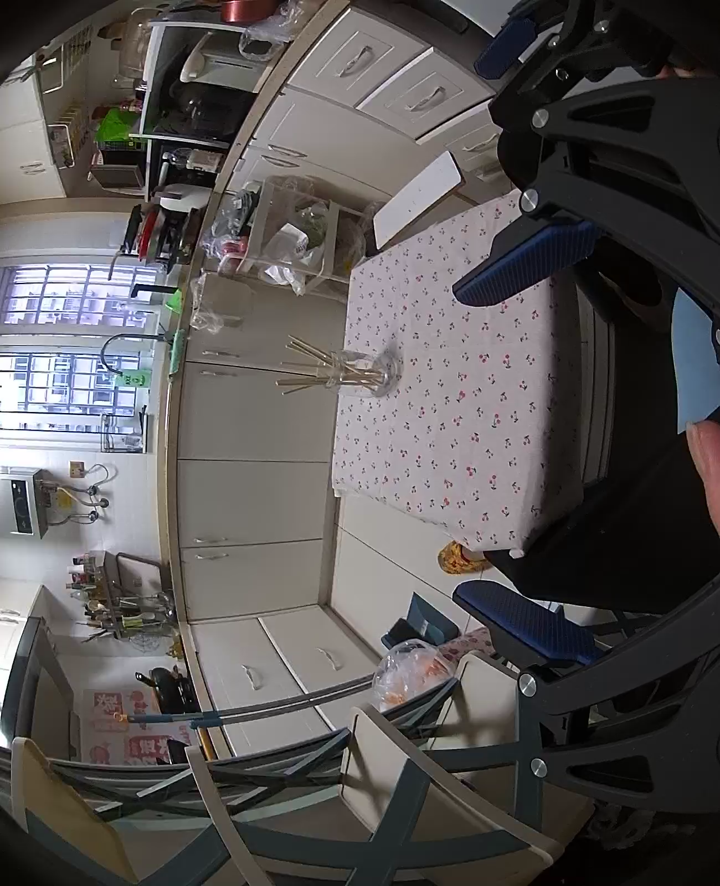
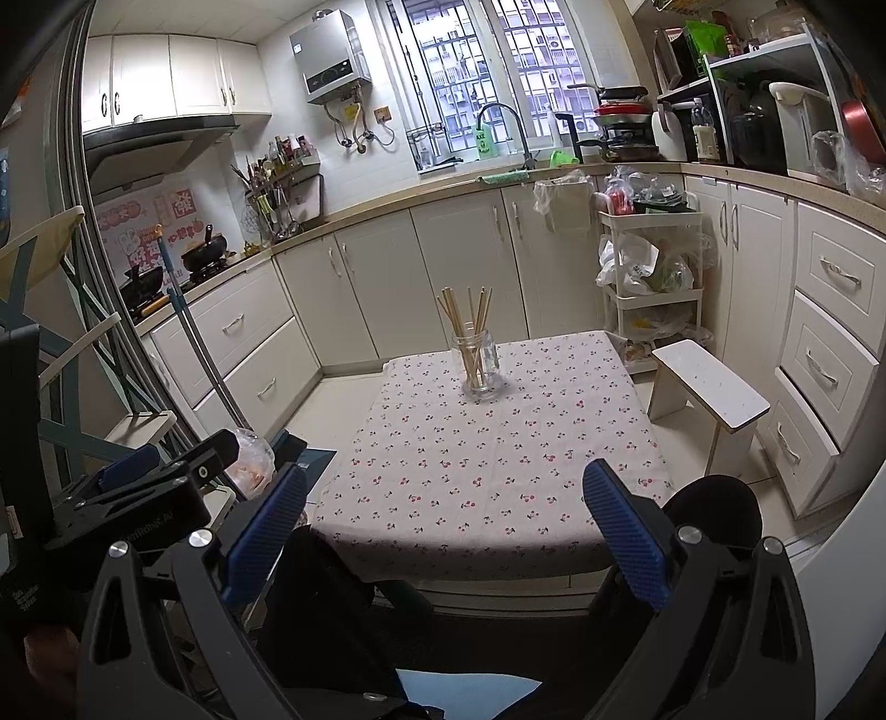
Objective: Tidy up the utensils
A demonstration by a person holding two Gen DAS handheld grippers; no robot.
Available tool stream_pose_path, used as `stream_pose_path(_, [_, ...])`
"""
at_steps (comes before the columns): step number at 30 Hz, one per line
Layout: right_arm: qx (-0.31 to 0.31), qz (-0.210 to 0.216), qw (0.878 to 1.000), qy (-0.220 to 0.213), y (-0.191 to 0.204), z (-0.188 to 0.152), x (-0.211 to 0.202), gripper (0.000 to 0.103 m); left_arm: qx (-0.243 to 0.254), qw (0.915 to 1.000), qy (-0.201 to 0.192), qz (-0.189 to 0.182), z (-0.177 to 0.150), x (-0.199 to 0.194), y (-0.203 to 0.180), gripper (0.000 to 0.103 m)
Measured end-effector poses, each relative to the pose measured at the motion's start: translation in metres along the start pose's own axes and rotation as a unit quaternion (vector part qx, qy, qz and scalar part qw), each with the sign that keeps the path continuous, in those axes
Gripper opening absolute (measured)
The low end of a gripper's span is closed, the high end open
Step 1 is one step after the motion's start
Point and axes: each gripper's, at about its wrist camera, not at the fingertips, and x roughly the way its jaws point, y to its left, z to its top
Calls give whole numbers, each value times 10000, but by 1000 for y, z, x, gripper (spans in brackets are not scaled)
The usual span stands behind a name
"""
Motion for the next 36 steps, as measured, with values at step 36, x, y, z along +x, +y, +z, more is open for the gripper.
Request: stream_pose_path(36, [9,-2,10000,-2,10,-7,0,96,59,9997,-80,-230,-5,2,2,95])
